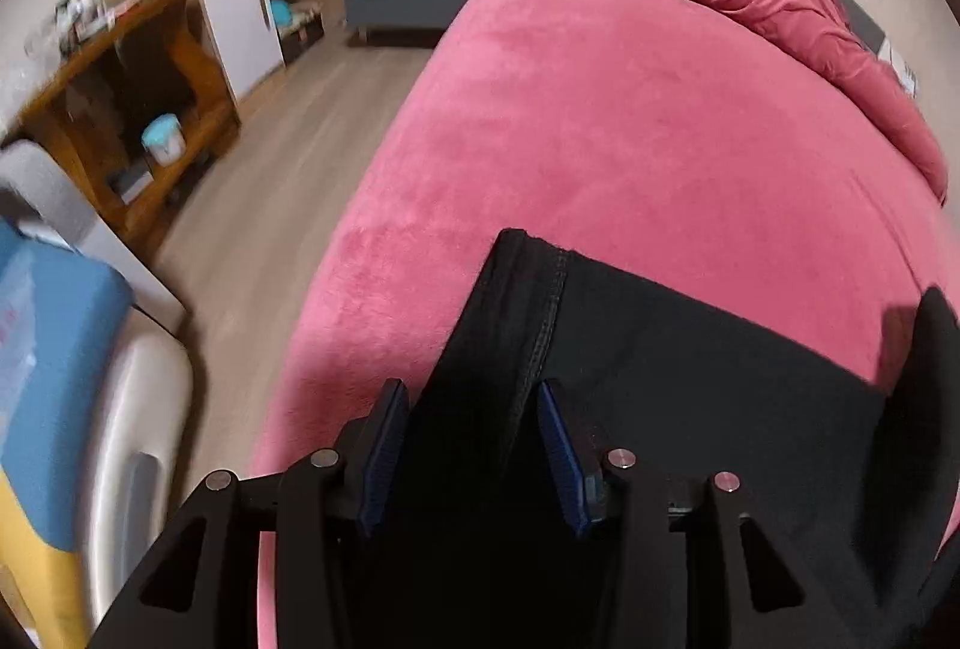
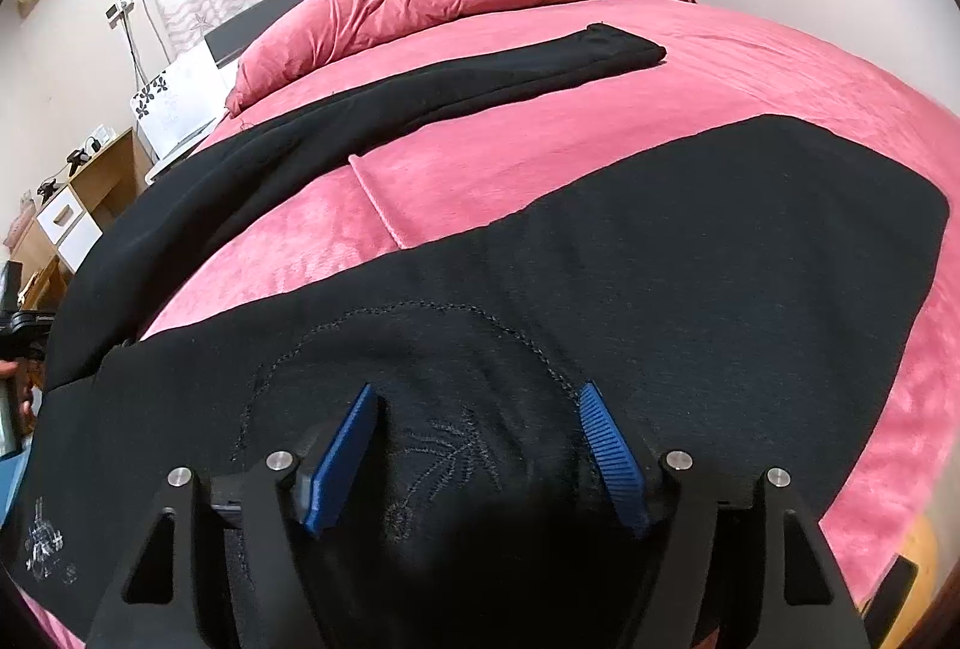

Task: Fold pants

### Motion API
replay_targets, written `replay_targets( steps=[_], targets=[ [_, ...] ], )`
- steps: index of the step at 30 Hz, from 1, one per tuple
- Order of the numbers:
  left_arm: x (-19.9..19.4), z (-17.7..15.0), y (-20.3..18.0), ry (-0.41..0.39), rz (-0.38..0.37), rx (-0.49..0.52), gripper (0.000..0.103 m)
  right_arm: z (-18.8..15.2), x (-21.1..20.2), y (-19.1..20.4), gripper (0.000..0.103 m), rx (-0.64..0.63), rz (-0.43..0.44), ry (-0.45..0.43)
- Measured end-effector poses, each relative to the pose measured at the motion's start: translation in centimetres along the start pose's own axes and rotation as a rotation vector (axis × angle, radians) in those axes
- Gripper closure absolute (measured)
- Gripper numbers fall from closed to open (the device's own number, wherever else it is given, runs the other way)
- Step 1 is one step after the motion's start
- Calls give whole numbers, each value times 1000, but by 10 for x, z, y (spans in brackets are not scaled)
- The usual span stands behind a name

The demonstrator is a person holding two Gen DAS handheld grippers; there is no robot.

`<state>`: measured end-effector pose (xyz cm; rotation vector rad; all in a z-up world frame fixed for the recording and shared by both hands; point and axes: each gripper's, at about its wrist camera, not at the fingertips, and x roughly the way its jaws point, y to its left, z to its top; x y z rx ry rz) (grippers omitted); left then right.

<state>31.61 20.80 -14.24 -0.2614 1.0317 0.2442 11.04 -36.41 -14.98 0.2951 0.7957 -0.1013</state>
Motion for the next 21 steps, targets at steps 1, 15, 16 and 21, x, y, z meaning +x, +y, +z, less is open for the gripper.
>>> replay_targets(
  steps=[1, 15, 16, 21],
  targets=[
    [1, -1, 3, -14, -15, -24, 57, 1, 0, 0, 31, 1, -1, 0],
    [-21, -29, 24, -186, -29, -116, 92, 131, 36, -43, 31, 123, 84, 4],
    [-24, -32, 24, -195, -18, -112, 93, 149, 48, -53, 31, 144, 62, 3],
    [-33, -40, 47, -245, 37, -215, 93, 203, 107, -104, 35, 375, 44, 85]
  ],
)
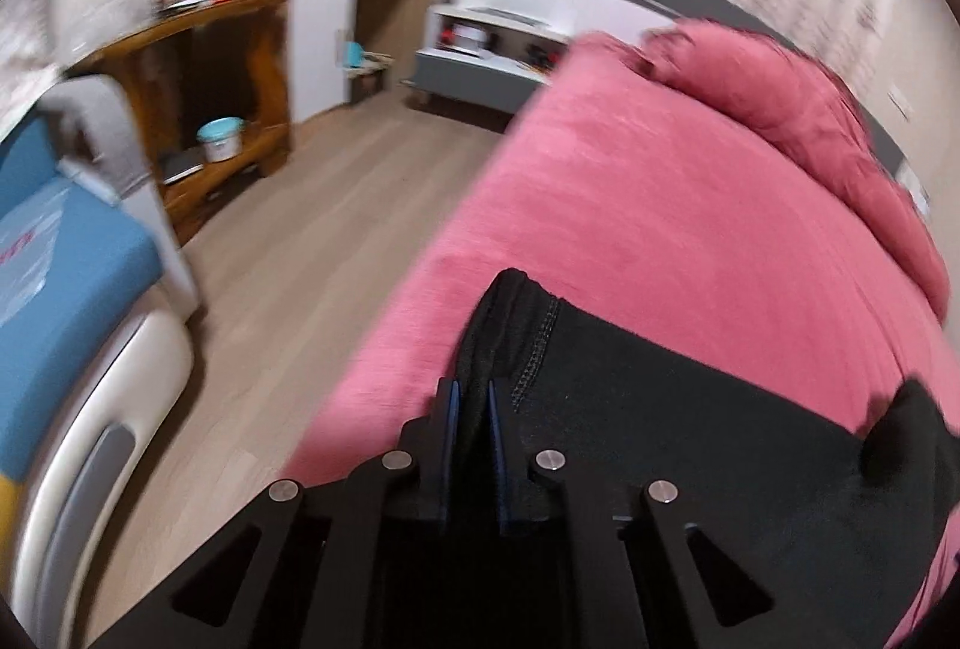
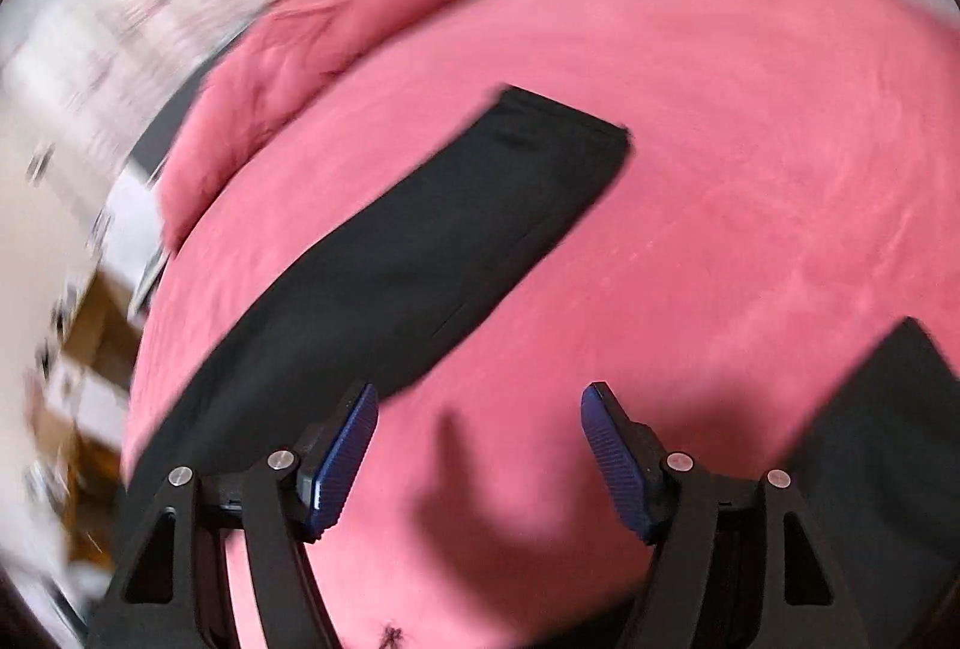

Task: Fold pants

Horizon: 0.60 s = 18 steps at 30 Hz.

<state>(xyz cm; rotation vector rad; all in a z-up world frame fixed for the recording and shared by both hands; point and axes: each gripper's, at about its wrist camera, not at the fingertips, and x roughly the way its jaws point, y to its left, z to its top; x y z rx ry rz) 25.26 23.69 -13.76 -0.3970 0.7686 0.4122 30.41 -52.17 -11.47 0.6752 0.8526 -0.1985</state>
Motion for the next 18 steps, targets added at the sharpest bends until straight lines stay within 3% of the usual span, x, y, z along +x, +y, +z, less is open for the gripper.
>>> replay_targets(
  steps=[4, 8, 10, 11, 12, 18],
  targets=[
    [-3, 1, 29, -25, 47, -118, 93, 38, 32, -23, 38, 184, -6, -8],
    [10, -11, 25, 1, 75, -89, 93, 61, 49, -22, 38, 236, -6, -58],
    [13, -10, 25, 8, 83, -85, 92, 67, 55, -17, 49, 222, -36, -60],
    [15, -10, 24, 12, 84, -82, 92, 71, 58, -12, 73, 196, -64, -56],
    [16, -9, 25, 15, 82, -84, 92, 73, 60, -10, 89, 174, -84, -43],
    [13, -11, 26, 14, 63, -94, 91, 76, 20, -8, 91, 94, -64, -90]
  ],
)
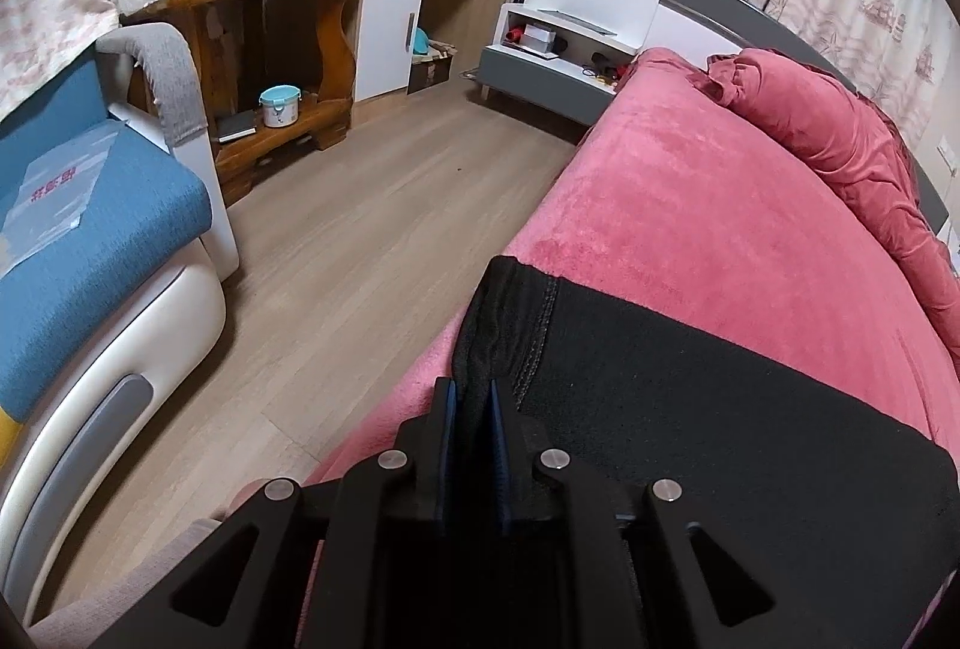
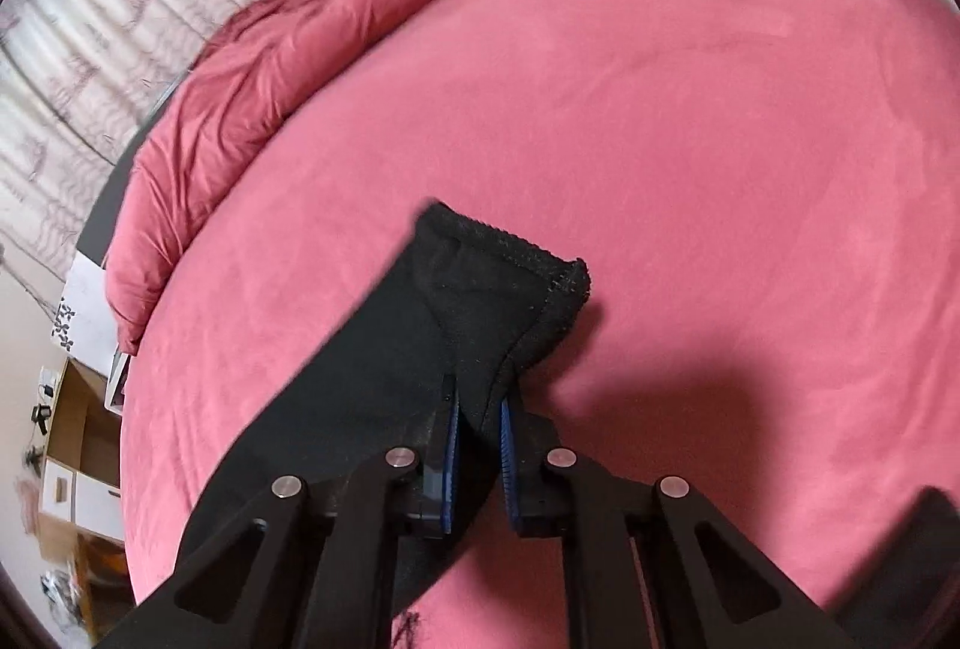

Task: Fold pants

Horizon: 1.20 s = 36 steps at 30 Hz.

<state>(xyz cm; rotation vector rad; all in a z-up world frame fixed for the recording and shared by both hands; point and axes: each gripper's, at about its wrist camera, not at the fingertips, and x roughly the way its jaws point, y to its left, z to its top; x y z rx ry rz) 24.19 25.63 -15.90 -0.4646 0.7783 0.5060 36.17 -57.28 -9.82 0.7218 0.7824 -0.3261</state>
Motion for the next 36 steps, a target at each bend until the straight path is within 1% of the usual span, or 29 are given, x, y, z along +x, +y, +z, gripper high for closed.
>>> replay_targets(
  steps=[2, 4, 6, 7, 8, 9, 10, 11, 12, 13, 14, 15, 16, 17, 18, 20, 22, 23, 24, 27, 29, 30, 31, 33, 34, 36],
  targets=[
    [-2, 3, -3, 3, -15, 15, 91, 0, -20, -5, 92, -3, -15, -20],
    [-6, 9, -10, 6, -69, 45, 92, -4, -40, -18, 92, 10, -37, -44],
    [-9, 15, -19, -3, -106, 73, 92, -10, -57, -36, 92, 40, -62, -66],
    [-11, 17, -26, -8, -118, 99, 92, -13, -62, -46, 92, 59, -69, -63],
    [-10, 19, -33, -6, -120, 128, 92, -16, -59, -59, 92, 74, -85, -35],
    [-6, 19, -41, 8, -100, 170, 92, -19, -55, -64, 92, 84, -103, -5],
    [-1, 18, -45, 25, -83, 190, 92, -25, -48, -75, 91, 109, -125, 36],
    [6, 17, -47, 54, -69, 203, 92, -31, -43, -83, 88, 136, -126, 64],
    [10, 17, -46, 69, -69, 200, 91, -36, -41, -89, 83, 157, -119, 71],
    [10, 17, -45, 71, -75, 187, 87, -39, -44, -94, 76, 177, -110, 52],
    [8, 19, -42, 70, -81, 168, 85, -39, -48, -96, 54, 184, -136, 44],
    [5, 21, -39, 72, -79, 156, 76, -38, -52, -97, 44, 182, -185, 35],
    [2, 23, -37, 79, -67, 143, 71, -37, -59, -95, 44, 169, -233, 15],
    [-3, 26, -34, 83, -53, 131, 71, -35, -63, -91, 44, 160, -252, 3],
    [-8, 29, -33, 85, -44, 116, 71, -33, -69, -84, 44, 146, -269, -16],
    [-20, 35, -33, 91, -75, 78, 71, -30, -83, -61, 44, 93, -256, -56],
    [-29, 38, -41, 127, -146, 43, 71, -29, -89, -29, 44, 14, -224, -67],
    [-31, 40, -50, 153, -182, 42, 71, -31, -88, -4, 44, -48, -194, -50],
    [-33, 40, -60, 181, -209, 50, 71, -34, -84, 17, 44, -93, -166, -22],
    [-29, 38, -93, 261, -284, 88, 71, -46, -62, 75, 44, -194, -76, 111],
    [-18, 35, -116, 328, -301, 116, 71, -59, -48, 103, 44, -226, -48, 174],
    [-13, 35, -121, 350, -305, 110, 71, -68, -41, 116, 44, -240, -40, 209],
    [-5, 35, -127, 390, -310, 92, 71, -76, -31, 131, 44, -253, -40, 250],
    [10, 36, -132, 464, -306, 39, 71, -84, -13, 148, 44, -258, -51, 308],
    [17, 36, -134, 489, -294, 28, 71, -90, -6, 154, 44, -250, -62, 334],
    [26, 36, -138, 514, -226, 30, 72, -97, 8, 159, 44, -200, -87, 375]
  ],
)
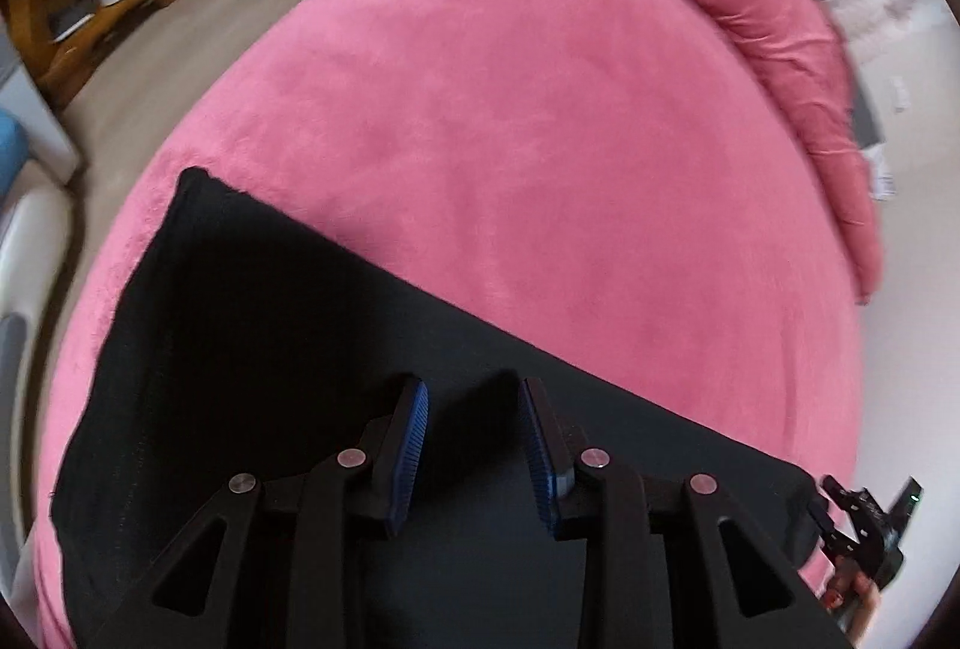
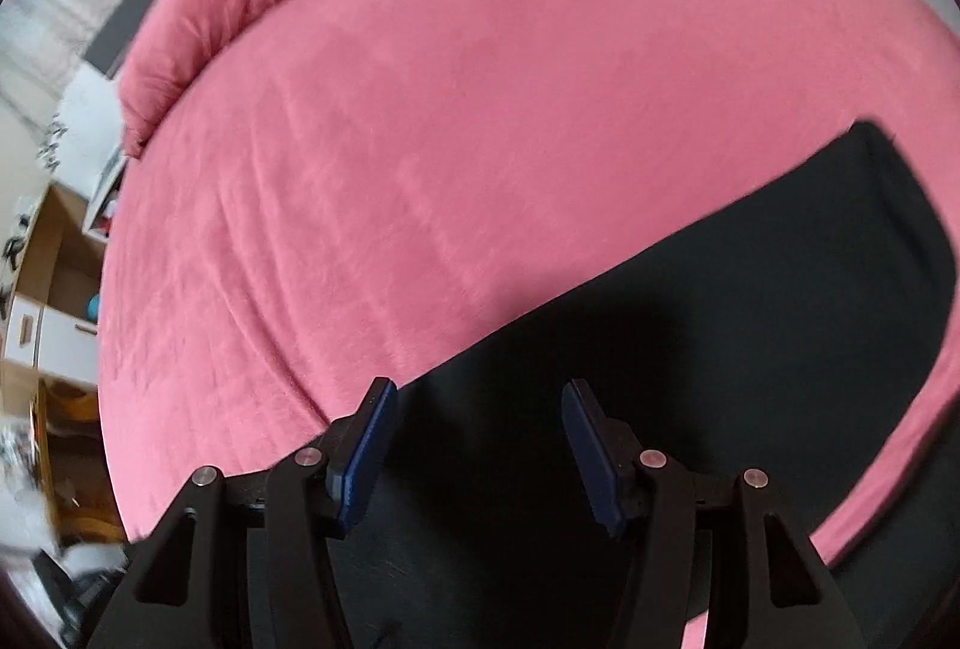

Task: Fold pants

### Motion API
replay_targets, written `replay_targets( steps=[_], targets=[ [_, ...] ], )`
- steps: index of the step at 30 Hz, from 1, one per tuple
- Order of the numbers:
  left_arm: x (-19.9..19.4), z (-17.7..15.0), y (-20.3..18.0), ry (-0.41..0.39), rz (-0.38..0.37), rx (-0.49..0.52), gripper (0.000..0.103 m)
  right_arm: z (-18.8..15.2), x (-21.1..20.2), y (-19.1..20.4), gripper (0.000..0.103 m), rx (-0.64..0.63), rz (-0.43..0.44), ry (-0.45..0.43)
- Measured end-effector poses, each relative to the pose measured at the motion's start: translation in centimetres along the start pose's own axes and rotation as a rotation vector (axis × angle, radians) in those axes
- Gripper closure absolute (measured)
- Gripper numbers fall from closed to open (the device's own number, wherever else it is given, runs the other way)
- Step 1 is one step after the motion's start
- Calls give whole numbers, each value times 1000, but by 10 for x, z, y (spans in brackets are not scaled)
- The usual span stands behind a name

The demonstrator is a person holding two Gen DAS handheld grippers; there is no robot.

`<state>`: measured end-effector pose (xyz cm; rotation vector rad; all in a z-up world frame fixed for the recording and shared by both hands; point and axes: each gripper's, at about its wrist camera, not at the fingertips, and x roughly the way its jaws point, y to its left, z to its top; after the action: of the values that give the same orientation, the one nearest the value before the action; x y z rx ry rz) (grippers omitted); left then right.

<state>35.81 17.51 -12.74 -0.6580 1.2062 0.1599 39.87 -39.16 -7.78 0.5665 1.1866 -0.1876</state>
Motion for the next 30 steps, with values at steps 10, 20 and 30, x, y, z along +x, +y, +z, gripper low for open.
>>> replay_targets(
  steps=[10, 20, 30],
  targets=[
    [20, 13, -24, -64, 160, 31, 69, -4, 30, 23, 41, -28, -163, 6],
    [-8, -51, 28, -208, -91, 25, 69, -41, -13, -9, 97, -30, 24, -82],
    [-36, -123, 60, -275, -258, -59, 69, -133, -90, -56, 97, 53, 291, -195]
  ],
)
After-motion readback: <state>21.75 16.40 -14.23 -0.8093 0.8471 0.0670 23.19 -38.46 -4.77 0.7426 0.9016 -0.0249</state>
